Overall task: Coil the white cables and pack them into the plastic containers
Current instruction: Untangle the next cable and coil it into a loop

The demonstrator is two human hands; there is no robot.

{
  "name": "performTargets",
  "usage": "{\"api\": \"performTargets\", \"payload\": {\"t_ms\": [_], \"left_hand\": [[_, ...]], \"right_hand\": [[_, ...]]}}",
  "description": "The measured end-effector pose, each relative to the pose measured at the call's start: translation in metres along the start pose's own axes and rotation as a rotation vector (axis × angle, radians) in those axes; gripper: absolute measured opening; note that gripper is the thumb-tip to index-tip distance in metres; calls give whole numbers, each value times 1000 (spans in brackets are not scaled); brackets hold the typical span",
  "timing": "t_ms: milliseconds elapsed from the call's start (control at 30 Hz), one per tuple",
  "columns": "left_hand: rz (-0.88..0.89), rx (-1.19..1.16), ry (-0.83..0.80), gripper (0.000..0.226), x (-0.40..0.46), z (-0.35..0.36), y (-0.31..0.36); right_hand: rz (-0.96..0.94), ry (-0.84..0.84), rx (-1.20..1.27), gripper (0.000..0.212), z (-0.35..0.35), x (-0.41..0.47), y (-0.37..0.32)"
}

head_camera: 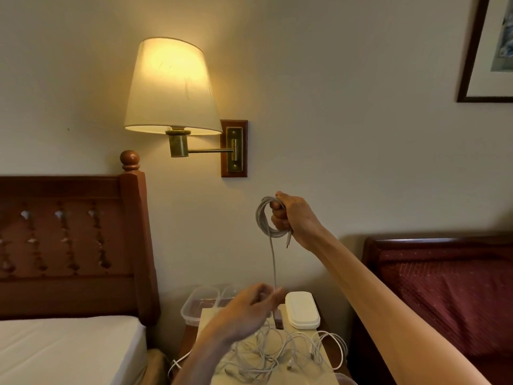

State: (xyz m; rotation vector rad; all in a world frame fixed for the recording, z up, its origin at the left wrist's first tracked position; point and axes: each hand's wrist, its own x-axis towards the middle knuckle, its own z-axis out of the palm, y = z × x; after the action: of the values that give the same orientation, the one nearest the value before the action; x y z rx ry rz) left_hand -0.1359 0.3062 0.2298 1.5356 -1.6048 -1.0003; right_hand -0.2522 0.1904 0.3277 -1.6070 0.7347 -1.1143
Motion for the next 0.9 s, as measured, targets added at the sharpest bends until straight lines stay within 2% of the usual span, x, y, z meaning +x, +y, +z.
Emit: {"api": "performTargets", "payload": {"t_ms": [67, 100, 133, 167, 200, 233, 500, 767, 900], "left_hand": [[-14, -159, -73, 61, -4, -27, 26], [2, -205, 41, 82, 1, -40, 35], [41, -185, 216, 95, 9, -50, 43], [120, -157, 373, 89, 18, -59, 49], [205, -171, 474, 74, 23, -64, 55], [264, -193, 495, 61, 28, -64, 60], [236, -375, 228, 49, 41, -62, 57], [251, -455, 166, 44, 42, -56, 52], [286, -437, 107, 36, 44, -52, 51]], "right_hand": [[-6, -36, -36, 44, -1, -4, 0], [-5, -58, -46, 44, 0, -6, 0], [-3, -84, -54, 45, 1, -8, 1], [-4, -113, -58, 45, 2, -10, 1], [-8, -140, -56, 45, 4, -13, 1], [-17, -161, -53, 46, 6, -15, 1], [-15, -95, -39, 46, 9, -21, -1], [12, 6, -101, 44, 6, -26, 6], [-53, 14, -255, 45, 8, -27, 15]]}}
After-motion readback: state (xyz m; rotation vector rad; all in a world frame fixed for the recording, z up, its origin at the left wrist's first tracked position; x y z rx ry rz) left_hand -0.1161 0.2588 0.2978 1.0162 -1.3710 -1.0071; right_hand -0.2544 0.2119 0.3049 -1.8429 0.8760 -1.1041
